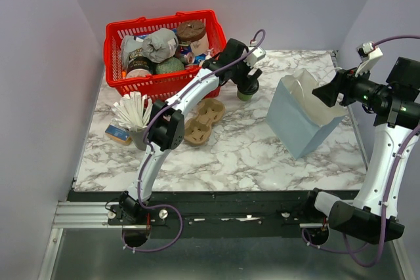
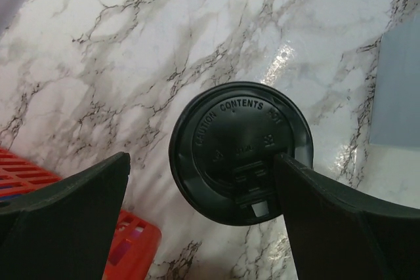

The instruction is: Pack the takeout coffee

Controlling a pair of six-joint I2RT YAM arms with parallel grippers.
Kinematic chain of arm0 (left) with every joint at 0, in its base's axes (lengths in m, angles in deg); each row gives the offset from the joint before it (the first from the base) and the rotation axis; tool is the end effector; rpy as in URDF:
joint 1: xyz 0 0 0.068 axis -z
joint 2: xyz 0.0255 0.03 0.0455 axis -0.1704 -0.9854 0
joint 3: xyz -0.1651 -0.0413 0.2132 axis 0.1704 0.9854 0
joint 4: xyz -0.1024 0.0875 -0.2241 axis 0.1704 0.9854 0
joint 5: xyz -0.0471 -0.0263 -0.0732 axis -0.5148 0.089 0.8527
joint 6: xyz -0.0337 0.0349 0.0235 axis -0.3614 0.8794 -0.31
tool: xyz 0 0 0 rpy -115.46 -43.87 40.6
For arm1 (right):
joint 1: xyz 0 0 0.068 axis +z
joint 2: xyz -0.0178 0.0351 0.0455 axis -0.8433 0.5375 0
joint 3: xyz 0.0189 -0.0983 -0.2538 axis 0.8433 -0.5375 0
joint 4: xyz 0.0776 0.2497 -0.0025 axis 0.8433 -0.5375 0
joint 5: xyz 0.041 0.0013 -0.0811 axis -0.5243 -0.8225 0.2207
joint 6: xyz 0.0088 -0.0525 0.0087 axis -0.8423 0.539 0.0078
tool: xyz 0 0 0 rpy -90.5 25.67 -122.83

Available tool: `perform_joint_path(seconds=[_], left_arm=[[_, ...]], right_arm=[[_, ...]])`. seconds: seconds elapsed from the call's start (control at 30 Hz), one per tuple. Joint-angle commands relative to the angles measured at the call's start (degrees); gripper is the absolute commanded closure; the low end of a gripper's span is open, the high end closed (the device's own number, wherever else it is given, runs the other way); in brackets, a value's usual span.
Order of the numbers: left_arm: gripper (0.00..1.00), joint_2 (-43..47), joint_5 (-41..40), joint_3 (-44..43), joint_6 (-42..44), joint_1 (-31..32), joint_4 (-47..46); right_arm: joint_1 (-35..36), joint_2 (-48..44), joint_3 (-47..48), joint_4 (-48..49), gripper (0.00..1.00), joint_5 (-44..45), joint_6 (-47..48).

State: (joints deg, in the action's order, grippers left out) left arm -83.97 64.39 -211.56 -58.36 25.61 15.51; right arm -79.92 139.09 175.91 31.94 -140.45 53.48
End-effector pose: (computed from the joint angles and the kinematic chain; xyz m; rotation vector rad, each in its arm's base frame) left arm 0.4456 -0.3252 0.2709 0.9768 2.0038 -0.4423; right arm 0.1882 -0.0478 0.4482 -0.3594 1.9355 0.5341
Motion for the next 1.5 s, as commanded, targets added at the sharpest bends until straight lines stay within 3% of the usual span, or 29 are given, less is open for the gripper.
perform_joint_path(seconds=[0.0, 0.37, 0.77, 1.47], left_arm=[[0.01, -1.5, -0.2, -0.7, 0.4, -1.6, 4.3], [0.03, -2.9, 3.6, -2.6, -1.1, -1.4, 3.7], [0.01, -1.2, 5.6, -3.0, -5.9, -1.8, -5.4], [0.01, -4.9, 3.0, -3.3, -4.5, -1.5, -4.4]], right_arm=[[0.3, -0.4, -0.8, 0.1, 0.22, -1.9, 0.3], [0.3, 0.3, -0.9, 0.3, 0.22, -2.0, 0.4], [0.3, 0.4, -1.4, 0.4, 0.22, -1.6, 0.4], [0.3, 1.0, -1.4, 0.5, 0.22, -1.4, 0.5]])
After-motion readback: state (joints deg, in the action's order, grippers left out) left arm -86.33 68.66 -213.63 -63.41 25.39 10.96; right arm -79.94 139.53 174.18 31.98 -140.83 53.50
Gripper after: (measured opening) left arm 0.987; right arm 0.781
